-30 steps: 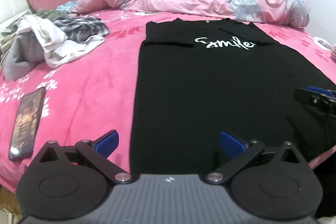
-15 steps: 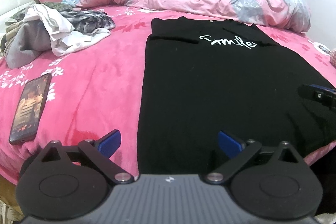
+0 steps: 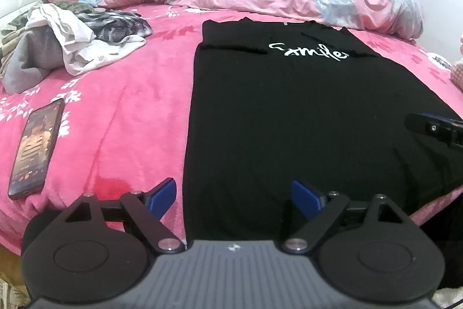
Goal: Fold clothes
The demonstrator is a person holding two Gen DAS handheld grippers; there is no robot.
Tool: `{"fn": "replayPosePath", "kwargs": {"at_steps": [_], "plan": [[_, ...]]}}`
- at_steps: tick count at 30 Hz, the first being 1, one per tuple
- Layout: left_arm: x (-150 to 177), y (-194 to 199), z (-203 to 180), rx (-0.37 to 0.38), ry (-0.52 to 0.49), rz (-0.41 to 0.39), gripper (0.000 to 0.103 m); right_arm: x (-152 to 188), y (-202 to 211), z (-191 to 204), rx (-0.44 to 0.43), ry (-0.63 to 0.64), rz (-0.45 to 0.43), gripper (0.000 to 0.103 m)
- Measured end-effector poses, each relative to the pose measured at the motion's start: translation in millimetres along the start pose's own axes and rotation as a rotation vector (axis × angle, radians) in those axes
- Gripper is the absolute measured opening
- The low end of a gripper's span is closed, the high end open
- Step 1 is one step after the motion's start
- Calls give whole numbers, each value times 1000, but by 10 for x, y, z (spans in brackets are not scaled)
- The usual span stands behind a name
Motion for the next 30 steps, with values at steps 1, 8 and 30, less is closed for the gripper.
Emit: {"fn": "replayPosePath", "kwargs": {"at_steps": [1,8,30], "plan": [[-4,-2,-6,1,-3,2,86,1,-2,-8,-1,-3,-1,53],[4,21,-26,4,-16,6,80,7,-3,-49,2,-12,-4,53],[312,-37,219,8,79,74,66,-11,25,73,-8,27,7,53]]}}
Point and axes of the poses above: each gripper's, at about its wrist camera, not at the fingertips, and y roughly against the way its jaws point, z to its left, x to its underside, the point moved 7 cm from there along -y, roughly the way its jaws point, and after that the axes turned 7 degrees about -x, right-handed, at the moved point
